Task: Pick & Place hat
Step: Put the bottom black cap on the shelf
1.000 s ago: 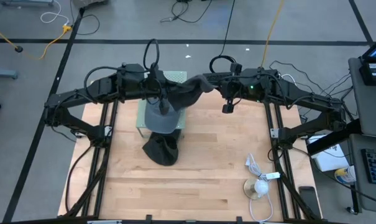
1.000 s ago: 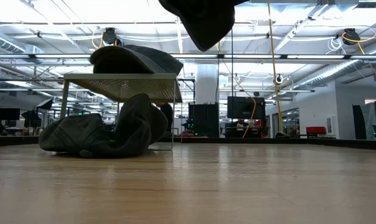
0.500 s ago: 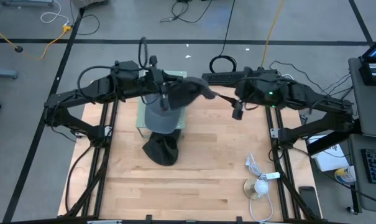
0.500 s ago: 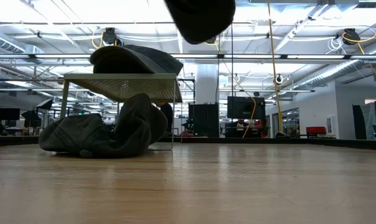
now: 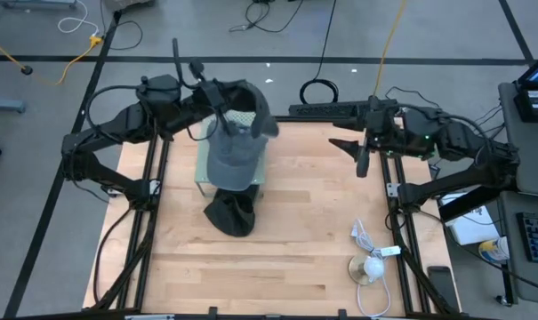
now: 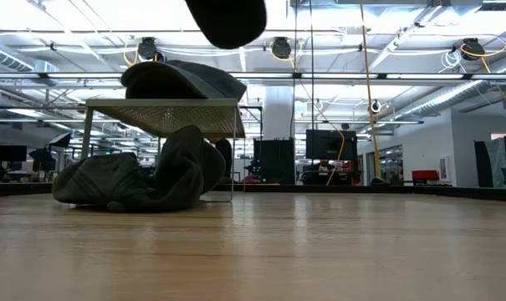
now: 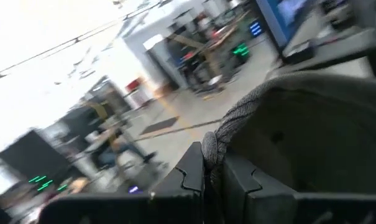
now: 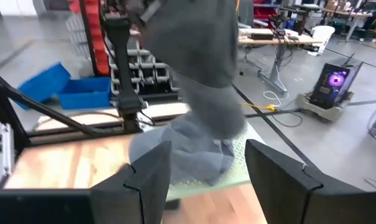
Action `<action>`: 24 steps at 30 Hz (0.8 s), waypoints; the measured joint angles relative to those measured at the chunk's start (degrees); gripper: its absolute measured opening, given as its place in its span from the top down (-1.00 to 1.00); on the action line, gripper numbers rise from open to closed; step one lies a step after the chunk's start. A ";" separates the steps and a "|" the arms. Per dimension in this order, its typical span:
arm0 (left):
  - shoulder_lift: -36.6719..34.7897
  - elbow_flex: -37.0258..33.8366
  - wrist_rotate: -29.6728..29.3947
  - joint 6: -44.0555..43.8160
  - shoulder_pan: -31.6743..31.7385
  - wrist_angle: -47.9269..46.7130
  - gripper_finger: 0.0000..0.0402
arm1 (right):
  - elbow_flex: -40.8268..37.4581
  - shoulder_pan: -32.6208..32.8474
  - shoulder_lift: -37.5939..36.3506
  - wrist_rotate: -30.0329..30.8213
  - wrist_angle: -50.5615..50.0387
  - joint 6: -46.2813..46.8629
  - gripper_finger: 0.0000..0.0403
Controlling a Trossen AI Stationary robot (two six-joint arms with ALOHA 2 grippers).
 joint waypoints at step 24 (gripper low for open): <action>5.40 -0.02 3.75 8.03 19.64 -6.13 0.91 | 0.02 0.77 1.79 -0.02 1.46 0.10 0.04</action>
